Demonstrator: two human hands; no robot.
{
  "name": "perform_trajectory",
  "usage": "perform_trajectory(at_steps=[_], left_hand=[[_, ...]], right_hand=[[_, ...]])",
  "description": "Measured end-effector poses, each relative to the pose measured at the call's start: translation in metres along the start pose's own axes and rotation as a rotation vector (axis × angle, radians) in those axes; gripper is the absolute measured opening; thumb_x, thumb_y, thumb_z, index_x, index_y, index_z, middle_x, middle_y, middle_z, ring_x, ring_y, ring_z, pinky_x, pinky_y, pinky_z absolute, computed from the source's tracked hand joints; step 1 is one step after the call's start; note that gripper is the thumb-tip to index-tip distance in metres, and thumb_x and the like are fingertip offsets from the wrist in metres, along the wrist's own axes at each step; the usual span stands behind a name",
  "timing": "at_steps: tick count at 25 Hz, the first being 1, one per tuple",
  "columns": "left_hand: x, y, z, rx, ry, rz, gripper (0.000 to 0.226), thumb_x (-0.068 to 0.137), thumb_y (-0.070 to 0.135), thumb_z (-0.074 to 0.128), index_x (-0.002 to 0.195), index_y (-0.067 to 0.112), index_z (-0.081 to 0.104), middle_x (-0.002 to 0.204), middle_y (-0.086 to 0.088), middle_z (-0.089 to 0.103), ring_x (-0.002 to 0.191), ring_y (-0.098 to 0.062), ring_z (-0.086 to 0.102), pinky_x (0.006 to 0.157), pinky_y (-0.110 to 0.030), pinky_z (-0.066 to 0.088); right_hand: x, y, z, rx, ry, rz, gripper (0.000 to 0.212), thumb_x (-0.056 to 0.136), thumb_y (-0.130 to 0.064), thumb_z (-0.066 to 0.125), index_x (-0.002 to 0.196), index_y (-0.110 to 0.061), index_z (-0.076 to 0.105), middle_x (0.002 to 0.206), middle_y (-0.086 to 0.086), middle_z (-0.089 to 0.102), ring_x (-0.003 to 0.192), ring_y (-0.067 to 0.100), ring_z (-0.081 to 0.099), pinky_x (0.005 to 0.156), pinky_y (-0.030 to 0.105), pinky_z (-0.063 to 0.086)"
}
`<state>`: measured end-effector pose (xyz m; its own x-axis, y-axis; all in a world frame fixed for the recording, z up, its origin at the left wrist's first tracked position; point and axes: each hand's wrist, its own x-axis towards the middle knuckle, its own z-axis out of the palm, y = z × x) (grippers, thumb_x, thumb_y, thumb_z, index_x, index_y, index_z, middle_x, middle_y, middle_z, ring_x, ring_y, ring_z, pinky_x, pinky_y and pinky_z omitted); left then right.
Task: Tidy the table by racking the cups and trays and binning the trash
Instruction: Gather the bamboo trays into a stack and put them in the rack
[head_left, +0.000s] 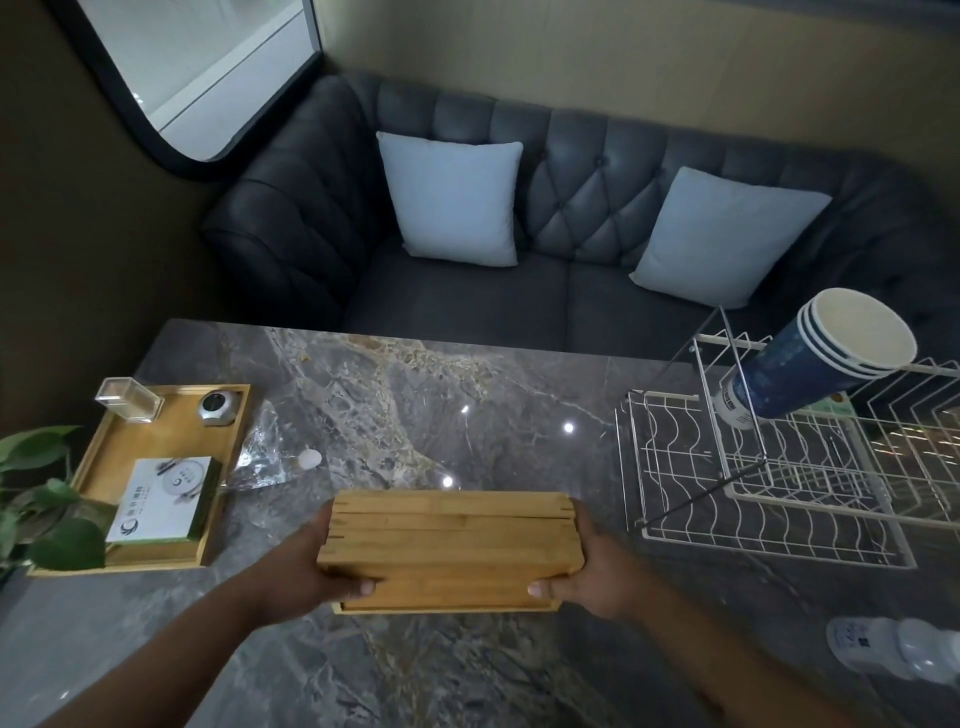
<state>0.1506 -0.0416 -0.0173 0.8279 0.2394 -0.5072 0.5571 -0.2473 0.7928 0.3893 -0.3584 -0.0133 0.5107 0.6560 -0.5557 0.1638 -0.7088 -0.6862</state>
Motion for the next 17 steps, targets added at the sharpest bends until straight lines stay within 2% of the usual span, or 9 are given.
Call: perform_trajectory(at_steps=[2,4,6,8,10,12,14,17], left_hand=[[-0.002,-0.001,0.004,0.151,0.054,0.045,0.099,0.058,0.053,0.089,0.137,0.050,0.029,0.121,0.015,0.064,0.113,-0.005,0.063,0.092,-0.028,0.054],[-0.003,-0.003,0.010,0.278,0.116,0.057,0.111,0.058,0.062,0.084,0.146,0.041,0.021,0.122,0.018,0.058,0.110,-0.008,0.061,0.093,-0.032,0.054],[-0.003,-0.007,0.016,0.340,0.157,0.072,0.114,0.059,0.064,0.083,0.148,0.040,0.016,0.123,0.015,0.057,0.109,-0.011,0.063,0.091,-0.033,0.056],[-0.002,-0.012,0.022,0.369,0.178,0.088,0.111,0.061,0.061,0.084,0.147,0.041,0.017,0.123,0.014,0.059,0.109,-0.012,0.064,0.087,-0.031,0.056],[-0.002,-0.016,0.028,0.391,0.194,0.067,0.110,0.062,0.060,0.085,0.147,0.038,0.019,0.121,0.012,0.061,0.109,-0.013,0.064,0.085,-0.029,0.055],[-0.002,-0.020,0.033,0.407,0.216,0.036,0.111,0.061,0.061,0.085,0.147,0.036,0.020,0.123,0.009,0.060,0.111,-0.015,0.063,0.083,-0.029,0.054],[-0.002,-0.022,0.036,0.422,0.235,0.038,0.111,0.060,0.062,0.084,0.148,0.035,0.021,0.125,0.007,0.060,0.113,-0.016,0.062,0.082,-0.030,0.052],[0.002,-0.020,0.035,0.455,0.242,0.047,0.116,0.060,0.056,0.088,0.150,0.035,0.019,0.128,0.006,0.060,0.118,-0.018,0.061,0.089,-0.033,0.055]], right_hand=[[-0.004,0.004,0.004,-0.056,0.063,-0.057,0.108,0.055,-0.054,0.090,0.132,-0.064,0.014,0.118,-0.034,0.047,0.104,-0.020,0.046,0.078,0.004,0.035],[-0.006,0.008,0.008,-0.124,0.117,-0.097,0.108,0.054,-0.062,0.085,0.136,-0.061,0.014,0.115,-0.041,0.043,0.102,-0.028,0.040,0.081,0.004,0.032],[-0.007,0.012,0.011,-0.174,0.144,-0.110,0.109,0.055,-0.065,0.083,0.139,-0.056,0.014,0.113,-0.043,0.044,0.101,-0.028,0.041,0.082,0.004,0.032],[-0.008,0.016,0.014,-0.212,0.147,-0.099,0.110,0.056,-0.068,0.082,0.141,-0.051,0.013,0.116,-0.039,0.049,0.104,-0.018,0.049,0.085,0.010,0.040],[-0.008,0.022,0.018,-0.238,0.146,-0.073,0.115,0.057,-0.071,0.079,0.147,-0.044,0.012,0.129,-0.026,0.052,0.115,0.001,0.054,0.095,0.027,0.048],[-0.008,0.027,0.023,-0.269,0.164,-0.050,0.118,0.058,-0.073,0.077,0.150,-0.040,0.011,0.136,-0.016,0.053,0.121,0.011,0.055,0.100,0.039,0.050],[-0.008,0.028,0.025,-0.273,0.167,-0.043,0.118,0.059,-0.072,0.076,0.150,-0.040,0.008,0.138,-0.014,0.052,0.123,0.012,0.054,0.101,0.040,0.049],[-0.009,0.024,0.022,-0.266,0.161,-0.074,0.110,0.060,-0.068,0.078,0.145,-0.045,0.012,0.135,-0.017,0.052,0.122,0.011,0.054,0.100,0.036,0.048]])
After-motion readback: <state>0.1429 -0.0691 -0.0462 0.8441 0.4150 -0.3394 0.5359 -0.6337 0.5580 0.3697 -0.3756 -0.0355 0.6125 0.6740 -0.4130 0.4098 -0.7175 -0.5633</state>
